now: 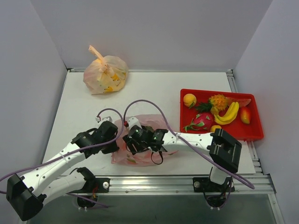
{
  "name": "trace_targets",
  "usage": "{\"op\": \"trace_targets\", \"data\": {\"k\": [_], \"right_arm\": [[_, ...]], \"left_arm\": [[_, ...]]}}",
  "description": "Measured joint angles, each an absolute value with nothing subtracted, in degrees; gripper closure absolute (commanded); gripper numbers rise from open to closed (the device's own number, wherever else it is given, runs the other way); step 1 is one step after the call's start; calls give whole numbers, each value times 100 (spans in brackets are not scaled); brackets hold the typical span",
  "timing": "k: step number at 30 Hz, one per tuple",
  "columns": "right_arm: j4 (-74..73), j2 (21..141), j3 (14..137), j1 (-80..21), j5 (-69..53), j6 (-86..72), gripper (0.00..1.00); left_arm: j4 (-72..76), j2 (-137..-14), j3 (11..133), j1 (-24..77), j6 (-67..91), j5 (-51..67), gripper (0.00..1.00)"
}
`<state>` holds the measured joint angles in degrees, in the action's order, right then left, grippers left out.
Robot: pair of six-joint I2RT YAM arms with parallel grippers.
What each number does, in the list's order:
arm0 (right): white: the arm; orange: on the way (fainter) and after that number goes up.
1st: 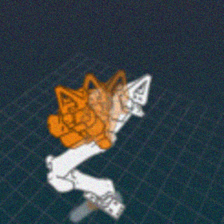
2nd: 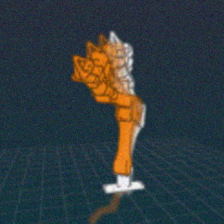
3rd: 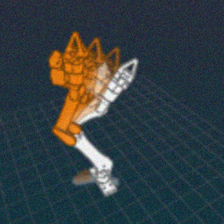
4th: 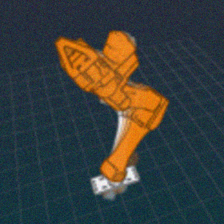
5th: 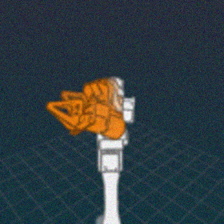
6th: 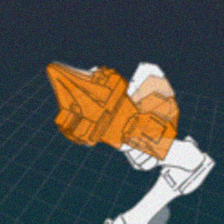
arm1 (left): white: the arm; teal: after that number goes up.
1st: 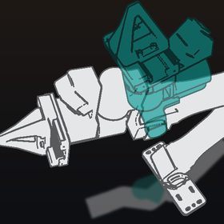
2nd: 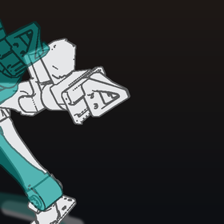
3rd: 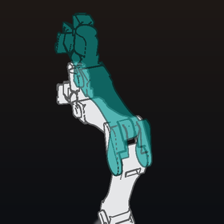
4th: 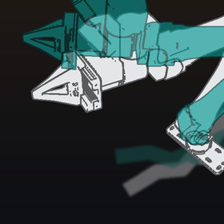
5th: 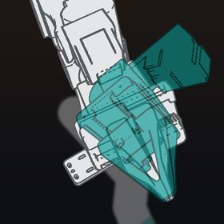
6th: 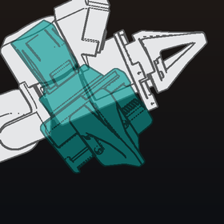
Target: Untie the knot of the plastic bag and take out the fruit
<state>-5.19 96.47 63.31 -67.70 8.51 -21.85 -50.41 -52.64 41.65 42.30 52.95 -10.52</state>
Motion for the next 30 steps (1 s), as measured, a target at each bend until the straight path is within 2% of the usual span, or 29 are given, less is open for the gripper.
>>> {"op": "trace_targets", "data": {"k": [8, 18, 20, 24, 26, 27, 30], "right_arm": [[161, 10471, 6331, -6287, 941, -2467, 50], [1177, 10984, 6307, -6154, 810, -2250, 50], [1199, 11104, 6440, -6154, 862, -2178, 56], [1197, 11378, 6759, -6154, 1105, -2073, 80], [1194, 11426, 6810, -6152, 1223, -2051, 89], [1179, 11426, 6810, -6152, 1264, -2047, 99], [1149, 11426, 6816, -6147, 1308, -2010, 100]], "left_arm": [[-5039, -5374, 4303, 4230, 5295, -1103, 100], [-5037, -5505, 4313, 4230, 5275, -1160, 100], [-5037, -5505, 4313, 4230, 5273, -1162, 100], [-5037, -5511, 4313, 4230, 5269, -1197, 100], [-5037, -5511, 4313, 4230, 5249, -1236, 100], [-5037, -5511, 4316, 4230, 5238, -1264, 100], [-5037, -5511, 4329, 4230, 5210, -1376, 100]]}}
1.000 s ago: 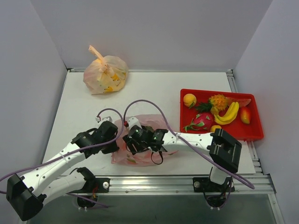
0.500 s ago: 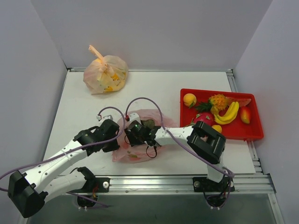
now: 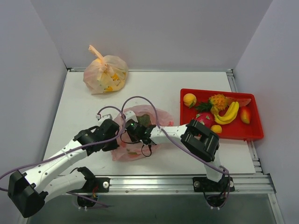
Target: Untie the knot of the plastic bag and take out the fruit
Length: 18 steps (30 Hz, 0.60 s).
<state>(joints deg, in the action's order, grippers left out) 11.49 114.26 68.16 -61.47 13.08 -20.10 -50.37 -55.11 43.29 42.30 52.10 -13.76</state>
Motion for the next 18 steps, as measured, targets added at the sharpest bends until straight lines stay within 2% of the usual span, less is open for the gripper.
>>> {"op": "trace_targets", "data": {"k": [7, 18], "right_arm": [[965, 11233, 6711, -6143, 991, -1599, 100], [137, 9570, 6222, -6117, -366, -464, 100]], "left_arm": [[-5041, -5520, 4473, 4180, 5076, -1767, 100], [-5050, -5572, 4770, 3695, 4611, -2189, 100]]}}
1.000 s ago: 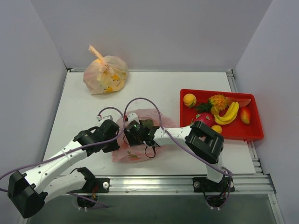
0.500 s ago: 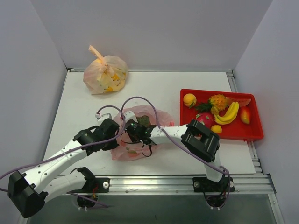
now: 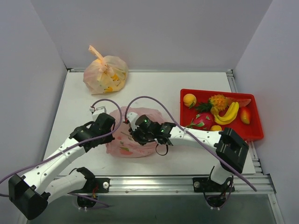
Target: Untie the knot of the plastic bag and take out the fruit
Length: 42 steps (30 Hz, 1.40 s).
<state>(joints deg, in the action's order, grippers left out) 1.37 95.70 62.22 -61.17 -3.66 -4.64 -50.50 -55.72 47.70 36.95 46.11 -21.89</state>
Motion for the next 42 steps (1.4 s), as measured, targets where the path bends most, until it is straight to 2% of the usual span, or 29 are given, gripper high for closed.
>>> {"op": "trace_targets", "data": {"k": [21, 37, 42], "right_arm": [[-668, 8005, 6506, -5835, -1776, -314, 100], [-950, 7210, 8101, -5588, -2606, -467, 100], [-1057, 6965, 8228, -5096, -2609, -620, 100]], "left_arm": [[-5144, -5280, 4633, 3461, 4440, -2274, 100], [-5030, -5572, 4598, 3297, 4379, -2222, 100], [-5028, -5570, 4534, 3183, 4316, -2213, 100]]}}
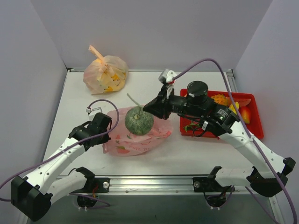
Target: Untie the knot of the plastic bag and take out the fruit
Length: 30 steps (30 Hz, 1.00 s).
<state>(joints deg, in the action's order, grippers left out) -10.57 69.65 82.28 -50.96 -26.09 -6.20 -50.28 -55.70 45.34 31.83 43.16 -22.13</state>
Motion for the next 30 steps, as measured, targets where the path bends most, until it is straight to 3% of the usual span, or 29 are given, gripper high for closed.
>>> {"op": "trace_targets", "data": {"k": [14, 20, 30], "right_arm": [[-1227, 5776, 7968, -2364, -2541, -915, 100], [-1280, 5894, 7428, -1308, -2445, -856, 100], [-923, 6652, 6071, -860, -2056, -1015, 100]], "left_arm": [[-5026, -5605, 4536, 2899, 4071, -2209, 100], [-5033, -5601, 4558, 2755, 3962, -2204, 100], [-5043, -5398, 4692, 2679, 3911, -2182, 100]]}}
